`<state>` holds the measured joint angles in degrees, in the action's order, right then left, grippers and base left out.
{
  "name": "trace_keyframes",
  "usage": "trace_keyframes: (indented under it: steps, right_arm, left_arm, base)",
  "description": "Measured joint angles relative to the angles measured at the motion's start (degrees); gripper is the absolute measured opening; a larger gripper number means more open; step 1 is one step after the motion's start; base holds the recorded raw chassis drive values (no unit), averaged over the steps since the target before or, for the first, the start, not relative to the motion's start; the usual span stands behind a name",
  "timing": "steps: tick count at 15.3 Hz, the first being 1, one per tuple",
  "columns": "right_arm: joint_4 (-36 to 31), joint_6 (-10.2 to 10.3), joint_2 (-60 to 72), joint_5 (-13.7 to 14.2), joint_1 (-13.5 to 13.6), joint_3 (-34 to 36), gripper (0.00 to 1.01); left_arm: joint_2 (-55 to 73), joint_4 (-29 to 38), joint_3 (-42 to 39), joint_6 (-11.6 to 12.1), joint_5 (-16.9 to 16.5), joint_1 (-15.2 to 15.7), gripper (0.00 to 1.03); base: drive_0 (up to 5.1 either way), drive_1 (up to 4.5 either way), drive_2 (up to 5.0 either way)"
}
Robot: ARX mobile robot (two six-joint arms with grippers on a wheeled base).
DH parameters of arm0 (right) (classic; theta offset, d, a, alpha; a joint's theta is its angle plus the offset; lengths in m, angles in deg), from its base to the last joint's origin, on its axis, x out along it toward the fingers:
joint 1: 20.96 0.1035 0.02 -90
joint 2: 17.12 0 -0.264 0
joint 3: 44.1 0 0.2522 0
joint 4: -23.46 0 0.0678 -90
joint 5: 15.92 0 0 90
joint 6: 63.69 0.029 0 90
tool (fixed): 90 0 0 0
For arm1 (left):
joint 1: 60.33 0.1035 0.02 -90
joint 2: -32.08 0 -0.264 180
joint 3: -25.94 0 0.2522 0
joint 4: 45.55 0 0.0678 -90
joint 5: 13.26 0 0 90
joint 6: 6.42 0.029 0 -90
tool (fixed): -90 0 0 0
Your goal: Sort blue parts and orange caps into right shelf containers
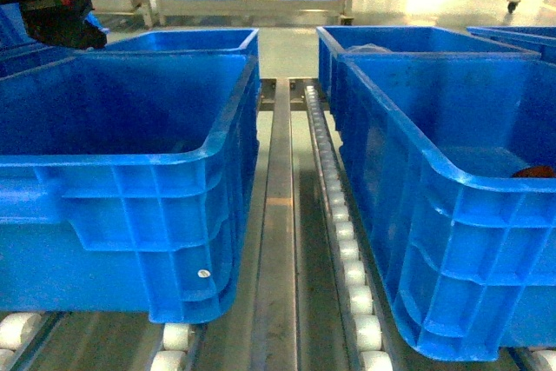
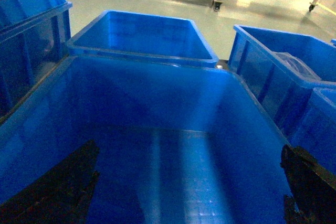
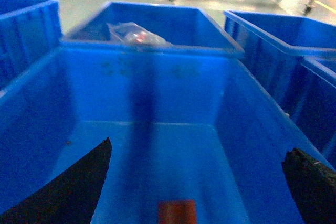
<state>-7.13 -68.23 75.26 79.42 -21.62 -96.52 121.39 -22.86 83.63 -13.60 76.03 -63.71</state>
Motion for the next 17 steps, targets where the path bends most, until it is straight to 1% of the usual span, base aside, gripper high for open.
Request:
trace_keyframes:
  steps: [1, 2, 3, 4, 5, 6, 7, 8, 9, 10, 11, 12, 13, 15, 16, 17]
  right_arm:
    - [2.36, -2.16, -0.17, 1.81, 0.74, -0.07, 0.98]
    - [1.42, -3.17, -0.17, 1.64, 0.76, -0.04, 0.98]
    - [-12.55, 0.7, -0.83, -4.52, 0.66, 4.94, 0.79]
    - [-15.19, 2.21, -3.76, -5.16, 0.66, 9.84, 0.66]
    - [-15.78, 3.08, -6.71, -5.16, 0.66, 13.46, 0.53]
    - [-15.89, 3.48, -9.73, -5.16, 0.66, 16.61, 0.4]
    - [-15.98, 3.56, -11.96, -5.18, 0.66, 18.95, 0.29]
    - [-15.72, 3.67, -14.4, -5.16, 0.66, 21.4, 0.16]
    - [-15.34, 3.67, -16.96, -5.18, 0.66, 23.54, 0.03]
    - [-14.58, 3.76, -19.8, -5.22, 0.66, 25.57, 0.02]
    - [-17.99, 3.76, -20.87, -5.2, 0.66, 28.2, 0.02]
    - [-17.18, 3.78, -21.7, -5.2, 0.66, 29.83, 0.02]
    - [-14.93, 3.8, -23.89, -5.22, 0.66, 31.95, 0.02]
    - [-11.87, 3.87, -30.67, -5.2, 0.66, 33.7, 0.02]
    - [-9.6, 3.89, -33.88, -5.22, 0.66, 34.49, 0.02]
    - [-7.76, 3.89, -35.98, -5.22, 0.66, 35.21, 0.02]
  left_arm:
    - [-0.02, 0.17, -0.72, -0.76, -1.22, 0.13, 0.98]
    - [0.0, -0.07, -1.2, -1.51, -1.86, 0.15, 0.98]
    - [0.0, 11.63, -5.09, 1.55, 2.6, 0.09, 0.86]
    - [-2.47, 16.46, -10.6, 3.96, 3.37, 0.22, 0.73]
    - [-5.03, 18.21, -14.67, 5.01, 3.45, 0.46, 0.63]
    - [-8.26, 19.19, -18.51, 5.86, 1.9, 1.92, 0.48]
    - [-10.51, 19.41, -21.09, 6.14, 0.92, 2.99, 0.38]
    - [-12.9, 19.58, -23.96, 6.16, 1.07, 3.61, 0.25]
    - [-15.17, 19.52, -26.47, 6.16, 0.96, 3.56, 0.13]
    - [-17.73, 19.21, -28.72, 6.1, 0.74, 3.34, 0.01]
    - [-20.04, 18.82, -30.47, 6.23, 0.7, 3.32, 0.02]
    - [-22.82, 17.9, -32.37, 6.23, 0.72, 3.32, 0.02]
    - [-25.31, 17.05, -34.03, 6.23, 0.72, 3.37, 0.02]
    - [-30.42, 14.32, -36.7, 6.23, 0.72, 3.34, 0.02]
    - [-31.04, 18.16, -38.82, 6.23, 0.72, 3.34, 0.02]
    - [-31.5, 16.98, -39.65, 6.23, 0.72, 3.37, 0.02]
  base:
    - [0.0, 0.0, 0.0]
    - [0.0, 0.0, 0.0]
    - [0.0, 0.0, 0.0]
    - [0.0, 0.0, 0.0]
    - [0.0, 0.0, 0.0]
    - [0.0, 0.0, 0.0]
    - [0.0, 0.0, 0.0]
    - [0.0, 0.0, 0.0]
    - [0.0, 0.0, 0.0]
    - [0.0, 0.0, 0.0]
    - [0.0, 0.0, 0.0]
    - [0.0, 0.0, 0.0]
    - [0.0, 0.0, 0.0]
    - [0.0, 0.0, 0.0]
    - [0.0, 0.0, 0.0]
    - [0.0, 0.0, 0.0]
